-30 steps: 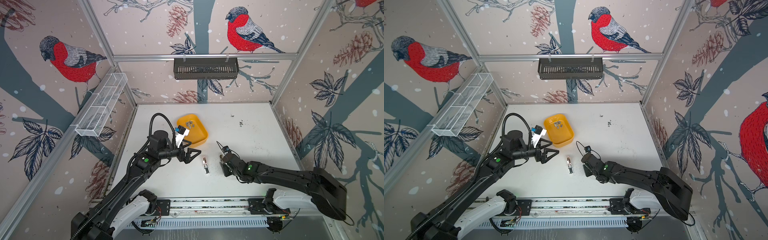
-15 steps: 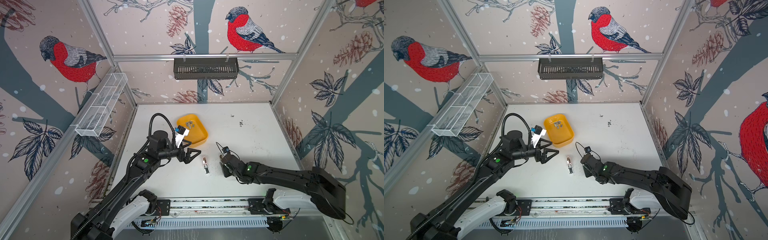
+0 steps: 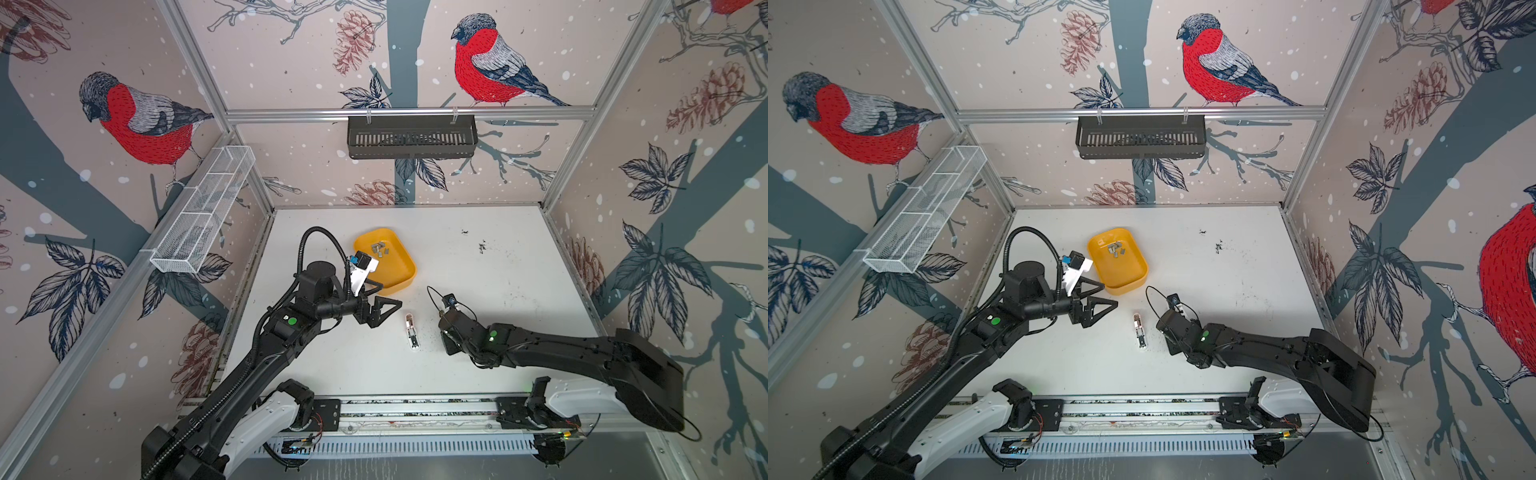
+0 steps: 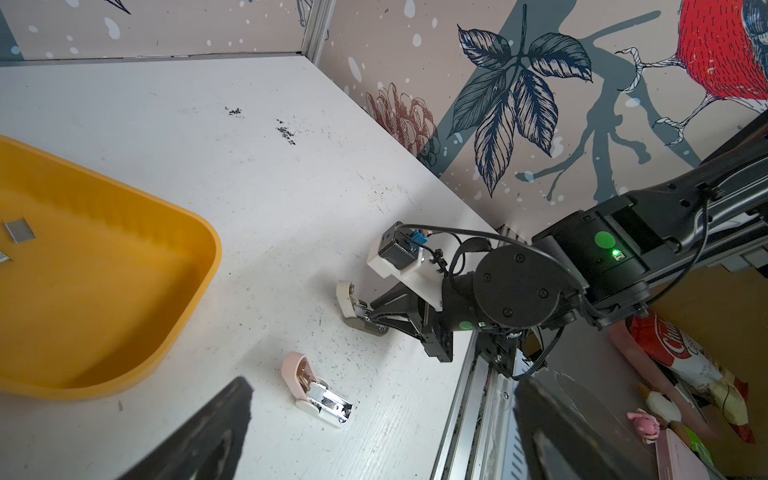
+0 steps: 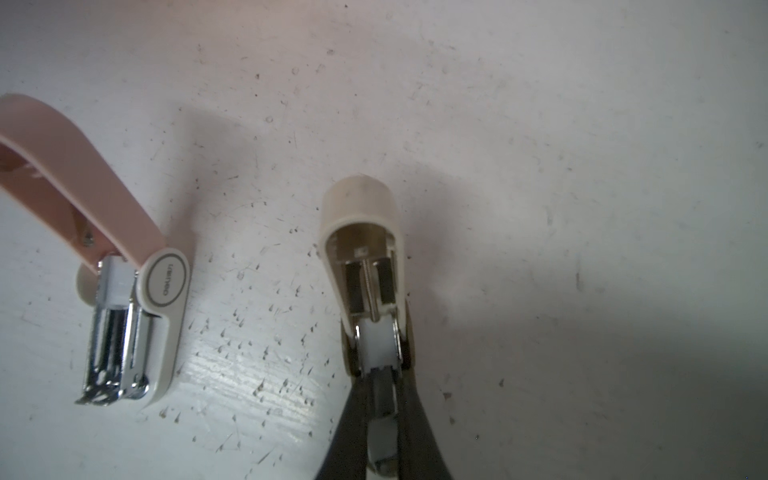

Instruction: Load the staples into the stapler

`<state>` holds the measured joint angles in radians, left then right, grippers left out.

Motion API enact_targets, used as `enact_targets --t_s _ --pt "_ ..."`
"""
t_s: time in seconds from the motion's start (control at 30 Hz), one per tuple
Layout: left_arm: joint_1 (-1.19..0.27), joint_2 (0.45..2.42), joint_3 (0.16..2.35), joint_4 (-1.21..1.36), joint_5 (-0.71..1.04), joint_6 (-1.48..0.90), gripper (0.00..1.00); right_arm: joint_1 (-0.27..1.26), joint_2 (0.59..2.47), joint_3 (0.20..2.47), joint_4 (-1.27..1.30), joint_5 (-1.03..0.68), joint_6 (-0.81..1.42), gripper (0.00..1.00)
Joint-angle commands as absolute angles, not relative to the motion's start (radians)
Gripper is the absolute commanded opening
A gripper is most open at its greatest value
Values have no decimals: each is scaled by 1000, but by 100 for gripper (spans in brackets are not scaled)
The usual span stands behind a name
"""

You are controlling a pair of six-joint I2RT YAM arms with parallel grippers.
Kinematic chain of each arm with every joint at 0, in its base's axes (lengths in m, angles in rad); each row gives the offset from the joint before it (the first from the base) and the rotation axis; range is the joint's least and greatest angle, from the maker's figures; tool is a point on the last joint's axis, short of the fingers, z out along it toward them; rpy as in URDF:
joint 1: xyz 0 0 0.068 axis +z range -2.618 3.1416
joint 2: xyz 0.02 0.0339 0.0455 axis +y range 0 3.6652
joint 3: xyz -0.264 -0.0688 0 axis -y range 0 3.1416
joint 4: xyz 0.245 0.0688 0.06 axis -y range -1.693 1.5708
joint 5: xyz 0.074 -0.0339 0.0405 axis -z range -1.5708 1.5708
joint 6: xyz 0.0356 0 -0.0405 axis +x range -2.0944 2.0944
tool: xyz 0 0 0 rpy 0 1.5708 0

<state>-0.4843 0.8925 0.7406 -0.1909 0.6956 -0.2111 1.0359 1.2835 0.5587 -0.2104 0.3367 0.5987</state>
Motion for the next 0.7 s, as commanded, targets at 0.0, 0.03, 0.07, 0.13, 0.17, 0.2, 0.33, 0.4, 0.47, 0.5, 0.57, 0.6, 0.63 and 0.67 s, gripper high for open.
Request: enact_targets --t_s 0.0,0.03,0.07,0.13,0.17,0.2,0.33,0.4,0.47,0.5,0.57,0.6,0.63,0.67 --pt "-482 890 740 -170 694 -212 98 1040 1263 576 -244 363 605 11" --pt "-483 889 741 -170 694 -212 98 1040 1260 580 -253 368 605 11" --pt "-482 888 740 -170 694 -212 98 1041 1259 584 -262 373 606 11" --pt "-482 887 741 -169 694 -213 98 1042 1262 588 -273 382 607 11" --pt "-483 887 740 -169 693 -212 98 1041 1266 588 -275 386 607 11" --pt "-483 887 740 -169 693 -213 98 1042 1270 588 -275 388 610 11" --pt "-482 887 740 -170 693 -213 98 1049 1294 594 -276 391 612 11" --pt "-483 887 741 -170 693 -213 98 1054 1308 598 -276 396 612 11" --pt "-482 887 739 -170 692 -213 98 1058 1318 600 -276 400 614 11" --pt "-483 888 740 -170 692 -213 98 1058 1322 601 -276 402 614 11" --pt "-482 887 740 -170 693 -213 98 1060 1325 605 -276 403 614 10" --pt "-482 887 740 -170 691 -213 98 1061 1329 607 -276 403 613 10" --pt "-483 886 741 -170 691 -213 98 1062 1330 607 -276 405 612 11" --pt "-482 885 741 -172 690 -214 98 1062 1331 608 -276 406 612 10"
